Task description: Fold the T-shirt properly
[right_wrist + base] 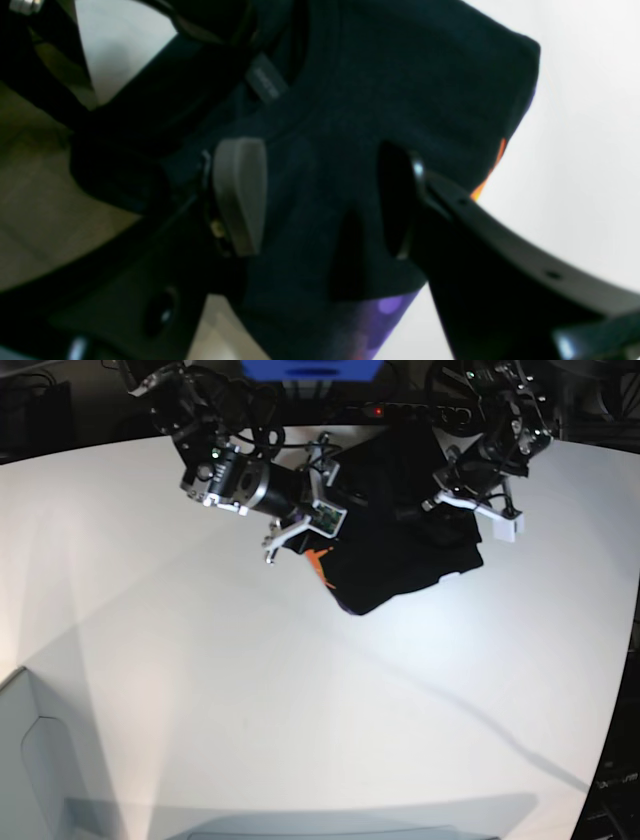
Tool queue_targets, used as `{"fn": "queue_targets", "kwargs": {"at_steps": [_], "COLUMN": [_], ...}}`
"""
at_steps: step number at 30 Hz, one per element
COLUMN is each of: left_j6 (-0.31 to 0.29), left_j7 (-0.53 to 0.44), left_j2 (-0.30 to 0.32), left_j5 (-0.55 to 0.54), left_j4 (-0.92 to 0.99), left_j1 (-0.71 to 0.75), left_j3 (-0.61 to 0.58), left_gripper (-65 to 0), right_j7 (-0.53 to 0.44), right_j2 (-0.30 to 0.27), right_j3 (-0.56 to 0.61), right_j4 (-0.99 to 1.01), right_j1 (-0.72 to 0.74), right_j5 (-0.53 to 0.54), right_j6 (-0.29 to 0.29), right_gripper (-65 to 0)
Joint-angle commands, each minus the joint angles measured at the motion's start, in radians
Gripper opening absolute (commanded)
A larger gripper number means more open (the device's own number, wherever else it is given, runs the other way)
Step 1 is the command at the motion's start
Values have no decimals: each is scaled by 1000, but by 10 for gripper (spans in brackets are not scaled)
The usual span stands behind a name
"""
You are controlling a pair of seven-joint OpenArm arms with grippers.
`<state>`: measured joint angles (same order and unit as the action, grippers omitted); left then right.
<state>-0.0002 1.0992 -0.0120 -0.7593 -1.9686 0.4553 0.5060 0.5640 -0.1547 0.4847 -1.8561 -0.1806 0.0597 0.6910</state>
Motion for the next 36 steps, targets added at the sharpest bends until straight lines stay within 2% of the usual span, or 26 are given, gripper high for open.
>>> {"fn": "queue_targets", "kwargs": {"at_steps": [1, 3, 7, 13, 24, 27, 30, 36], "left_j6": [-4, -4, -4, -4, -4, -4, -5, -5], "left_j7": [-6, -6, 2, -1, -1, -4, -6, -6], "left_j2": [5, -3, 8, 88, 99, 96, 94, 76], "left_j5": [-16, -29, -159, -300, -296, -233, -157, -127], "left_j4": [-39, -59, -59, -59, -13, -11, -11, -10], "left_j1": [20, 43, 72, 115, 130, 142, 147, 147], "left_j3": [18, 43, 138, 233, 254, 253, 250, 250], "left_gripper": [-650, -650, -650, -650, -650, -650, -650, -650], "right_j7": [-28, -28, -28, -29, -29, -29, -28, -28], "right_j2": [2, 4, 4, 7, 33, 42, 74, 137], "right_j3": [-1, -1, -1, -1, -1, -11, -36, -48], "right_j4": [-20, -20, -21, -21, -21, -21, -21, -20], "right_j1": [10, 10, 11, 11, 11, 11, 23, 34], "right_j5": [19, 19, 18, 18, 18, 18, 18, 18], "right_j6": [7, 7, 7, 7, 7, 7, 7, 7], "right_gripper": [-290, -290, -290, -290, -290, -290, -290, -294]}}
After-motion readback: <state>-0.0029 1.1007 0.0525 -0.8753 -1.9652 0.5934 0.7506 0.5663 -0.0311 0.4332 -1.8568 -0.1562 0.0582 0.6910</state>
